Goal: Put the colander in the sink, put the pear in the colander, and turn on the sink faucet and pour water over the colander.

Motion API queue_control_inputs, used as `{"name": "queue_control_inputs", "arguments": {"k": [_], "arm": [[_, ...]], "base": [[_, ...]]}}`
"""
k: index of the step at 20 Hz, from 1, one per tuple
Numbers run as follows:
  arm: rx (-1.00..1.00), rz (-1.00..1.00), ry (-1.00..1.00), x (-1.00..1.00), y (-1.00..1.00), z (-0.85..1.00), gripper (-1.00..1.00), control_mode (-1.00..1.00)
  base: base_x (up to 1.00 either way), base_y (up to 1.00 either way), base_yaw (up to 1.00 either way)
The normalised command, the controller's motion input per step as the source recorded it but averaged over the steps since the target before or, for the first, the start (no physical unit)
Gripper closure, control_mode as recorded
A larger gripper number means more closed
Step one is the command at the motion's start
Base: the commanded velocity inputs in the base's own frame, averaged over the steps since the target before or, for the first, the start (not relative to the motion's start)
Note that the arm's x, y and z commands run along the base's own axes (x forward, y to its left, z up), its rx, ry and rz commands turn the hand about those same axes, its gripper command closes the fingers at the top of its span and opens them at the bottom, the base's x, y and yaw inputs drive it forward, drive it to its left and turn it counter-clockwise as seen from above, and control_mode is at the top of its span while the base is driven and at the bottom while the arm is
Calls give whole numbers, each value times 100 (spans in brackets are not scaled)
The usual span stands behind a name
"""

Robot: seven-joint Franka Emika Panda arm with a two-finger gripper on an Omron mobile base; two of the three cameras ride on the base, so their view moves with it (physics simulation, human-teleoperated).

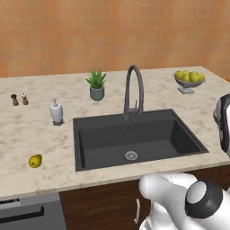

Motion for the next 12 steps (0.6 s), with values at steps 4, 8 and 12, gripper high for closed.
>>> {"name": "queue_control_inputs", "arguments": {"k": [4,8,12], "arm": [[0,9,-7,-30,40,49,100,-100],[0,12,-16,-26,57,55,100,-100],[0,7,-1,-25,59,63,100,-100]], "base": [[0,0,0],[0,0,0],[0,0,0]]}}
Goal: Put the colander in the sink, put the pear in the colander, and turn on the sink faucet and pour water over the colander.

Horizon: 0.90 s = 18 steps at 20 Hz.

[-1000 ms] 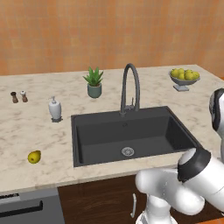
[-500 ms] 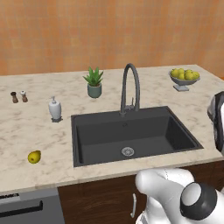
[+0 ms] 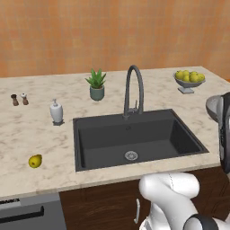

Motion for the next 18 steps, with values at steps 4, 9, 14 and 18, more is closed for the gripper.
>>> {"name": "queue_control_inputs", "arguments": {"k": [4,9,14,18], "arm": [[-5,5,0,-38,67,59,100,-100],[-1,2,0,-45,71,53,100,-100],[0,7,2,-35,83,20,100,-100],[0,22,9,-10,100,4,100,-100]], "base": [[0,0,0],[0,0,0],[0,0,0],[0,0,0]]}}
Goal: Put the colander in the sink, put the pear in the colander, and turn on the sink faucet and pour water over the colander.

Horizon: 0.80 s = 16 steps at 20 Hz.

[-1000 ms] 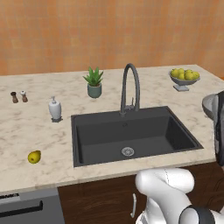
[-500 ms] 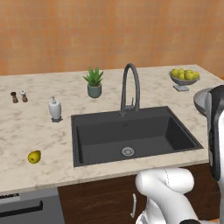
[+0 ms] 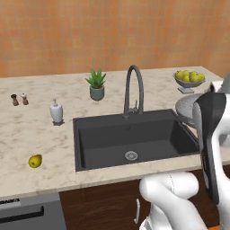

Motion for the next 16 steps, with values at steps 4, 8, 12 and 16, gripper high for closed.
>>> {"name": "queue_control_inputs", "arguments": {"k": [4,8,12,16], "arm": [[0,30,16,0,100,3,100,-100],[0,30,19,0,100,3,100,-100],[0,28,24,18,99,0,100,-100],[0,14,13,58,84,-13,100,-100]], "base": [[0,0,0],[0,0,0],[0,0,0],[0,0,0]]}}
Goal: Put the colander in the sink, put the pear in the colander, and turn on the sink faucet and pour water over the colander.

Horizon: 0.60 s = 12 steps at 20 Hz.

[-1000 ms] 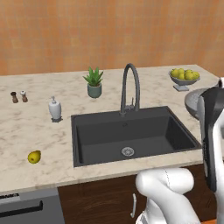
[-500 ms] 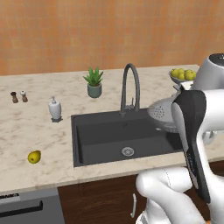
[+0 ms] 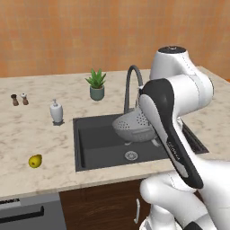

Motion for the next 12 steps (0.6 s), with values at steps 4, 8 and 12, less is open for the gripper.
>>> {"name": "queue_control_inputs", "arguments": {"k": [4,8,12], "arm": [[0,5,9,96,44,-34,100,-100],[0,0,1,98,6,-53,100,-100],[0,-6,0,92,28,-61,100,-100]], "base": [[0,0,0],[0,0,0],[0,0,0]]}}
